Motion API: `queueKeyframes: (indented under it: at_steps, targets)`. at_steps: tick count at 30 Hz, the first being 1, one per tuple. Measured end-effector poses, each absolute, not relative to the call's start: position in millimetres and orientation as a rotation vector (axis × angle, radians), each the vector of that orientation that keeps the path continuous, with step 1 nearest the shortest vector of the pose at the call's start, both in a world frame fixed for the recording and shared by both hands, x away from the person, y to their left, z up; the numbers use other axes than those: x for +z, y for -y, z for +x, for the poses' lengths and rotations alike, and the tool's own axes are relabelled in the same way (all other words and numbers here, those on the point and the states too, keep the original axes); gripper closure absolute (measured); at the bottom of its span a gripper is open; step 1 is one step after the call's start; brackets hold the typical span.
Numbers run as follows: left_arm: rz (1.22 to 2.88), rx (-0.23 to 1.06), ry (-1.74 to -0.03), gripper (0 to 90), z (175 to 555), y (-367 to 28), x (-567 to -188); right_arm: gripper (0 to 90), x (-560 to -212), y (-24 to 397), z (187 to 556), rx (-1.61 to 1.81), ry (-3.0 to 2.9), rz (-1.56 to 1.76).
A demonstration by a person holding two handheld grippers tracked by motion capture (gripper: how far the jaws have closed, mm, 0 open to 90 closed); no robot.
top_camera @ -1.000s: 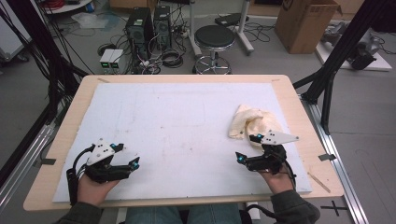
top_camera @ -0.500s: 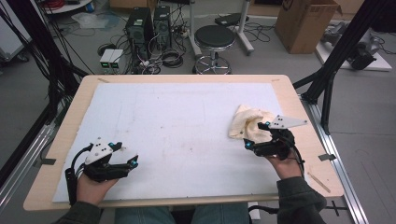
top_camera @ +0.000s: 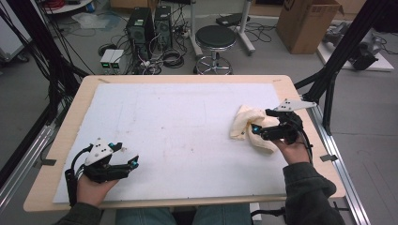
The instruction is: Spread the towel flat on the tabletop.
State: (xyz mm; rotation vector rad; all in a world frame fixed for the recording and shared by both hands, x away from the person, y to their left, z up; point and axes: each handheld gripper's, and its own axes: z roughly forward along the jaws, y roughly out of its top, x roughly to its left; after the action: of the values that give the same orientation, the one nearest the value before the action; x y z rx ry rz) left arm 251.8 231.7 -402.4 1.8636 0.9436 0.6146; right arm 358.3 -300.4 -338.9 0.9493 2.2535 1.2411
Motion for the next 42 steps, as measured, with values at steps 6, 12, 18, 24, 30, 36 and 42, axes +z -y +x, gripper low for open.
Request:
queueKeyframes:
  at_steps: [6,12,18,24,30,36,42]
  targets:
    - [1.863,0.613,-0.946,23.4,252.7,-231.6,-403.0,15.0,-326.9,302.9,375.2,1.215,-2.244,0.967]
    - [1.864,0.613,-0.944,23.5,252.9,-232.3,-402.9,16.0,-324.2,307.3,391.0,1.215,-2.224,1.012]
    - [1.865,0.613,-0.945,23.5,253.2,-232.4,-403.1,21.6,-335.1,310.0,409.8,1.18,-2.233,1.095]
    - [1.866,0.615,-0.945,23.5,253.3,-232.3,-403.2,25.2,-343.2,308.9,420.8,1.16,-2.251,1.126]
    - [1.866,0.616,-0.944,23.6,253.5,-232.6,-403.2,27.8,-365.1,310.0,431.4,1.105,-2.24,1.207]
    - [1.864,0.618,-0.947,23.6,253.5,-232.2,-403.3,33.7,-382.5,311.5,436.0,1.059,-2.262,1.275]
    - [1.866,0.616,-0.947,23.6,253.4,-231.9,-403.3,40.9,-386.2,307.8,438.2,1.003,-2.276,1.277]
